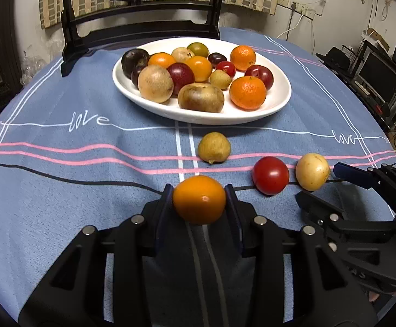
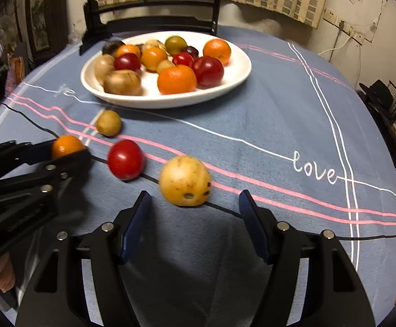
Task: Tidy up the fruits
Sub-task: 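Grasp the pale speckled fruit with the right tool while the left tool grasps the orange fruit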
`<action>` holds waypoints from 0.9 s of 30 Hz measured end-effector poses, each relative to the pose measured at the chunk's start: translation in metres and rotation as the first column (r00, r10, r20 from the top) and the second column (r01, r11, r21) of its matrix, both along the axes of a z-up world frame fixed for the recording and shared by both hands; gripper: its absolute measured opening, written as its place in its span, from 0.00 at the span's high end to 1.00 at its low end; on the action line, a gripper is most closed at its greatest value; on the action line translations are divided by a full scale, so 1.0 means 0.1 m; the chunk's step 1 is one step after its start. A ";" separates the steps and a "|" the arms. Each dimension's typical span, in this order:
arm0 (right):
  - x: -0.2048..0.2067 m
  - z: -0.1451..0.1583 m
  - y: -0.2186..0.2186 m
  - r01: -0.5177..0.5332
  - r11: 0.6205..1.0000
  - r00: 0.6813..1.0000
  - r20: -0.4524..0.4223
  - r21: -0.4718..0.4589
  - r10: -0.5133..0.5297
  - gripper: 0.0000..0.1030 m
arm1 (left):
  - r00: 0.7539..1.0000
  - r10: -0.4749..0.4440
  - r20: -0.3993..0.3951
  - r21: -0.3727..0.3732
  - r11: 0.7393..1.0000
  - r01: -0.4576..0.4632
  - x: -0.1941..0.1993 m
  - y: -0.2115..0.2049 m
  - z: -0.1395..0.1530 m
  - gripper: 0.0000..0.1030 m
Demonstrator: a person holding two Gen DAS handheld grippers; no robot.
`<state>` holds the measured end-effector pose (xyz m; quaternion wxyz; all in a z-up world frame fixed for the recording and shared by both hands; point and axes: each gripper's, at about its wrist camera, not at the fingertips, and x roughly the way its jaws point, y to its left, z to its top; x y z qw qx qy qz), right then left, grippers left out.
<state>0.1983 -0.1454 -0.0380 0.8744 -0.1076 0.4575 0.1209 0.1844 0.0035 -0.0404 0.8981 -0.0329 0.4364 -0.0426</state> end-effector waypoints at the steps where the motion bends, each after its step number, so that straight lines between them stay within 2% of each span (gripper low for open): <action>1: 0.01 0.00 -0.01 0.003 1.000 1.000 0.000 0.004 -0.003 0.34 | 1.000 0.002 -0.003 -0.001 1.000 -0.002 0.00 0.00 -0.01 0.62; 3: 0.03 0.00 0.00 0.006 1.000 1.000 0.016 0.005 -0.006 0.35 | 1.000 0.001 -0.004 0.010 1.000 -0.001 0.01 -0.01 -0.02 0.62; 6: 0.06 -0.01 0.03 -0.016 1.000 1.000 0.018 0.023 0.016 0.48 | 1.000 -0.004 -0.002 0.024 1.000 0.004 0.00 -0.03 -0.03 0.62; 8: 0.05 -0.01 0.06 -0.034 0.999 0.999 0.019 0.036 0.033 0.64 | 1.000 -0.005 -0.001 0.027 1.000 0.005 0.00 -0.04 -0.03 0.62; 16: 0.02 0.03 -0.09 0.006 0.995 1.000 0.009 0.100 -0.007 0.64 | 1.000 -0.009 0.004 0.036 0.999 0.009 0.00 -0.04 -0.03 0.61; 24: -0.05 0.12 -0.12 -0.021 0.991 1.000 0.022 0.133 0.019 0.64 | 1.000 -0.006 0.009 0.028 1.000 0.006 0.01 -0.05 -0.04 0.58; 26: -0.05 0.11 -0.12 -0.025 0.991 1.000 0.016 0.133 0.023 0.64 | 1.000 -0.005 0.013 0.043 0.999 0.004 0.01 -0.07 -0.05 0.59; 27: -0.04 0.10 -0.12 -0.025 0.991 1.000 0.013 0.134 0.023 0.64 | 1.000 -0.001 0.013 0.048 0.999 0.000 0.00 -0.07 -0.04 0.63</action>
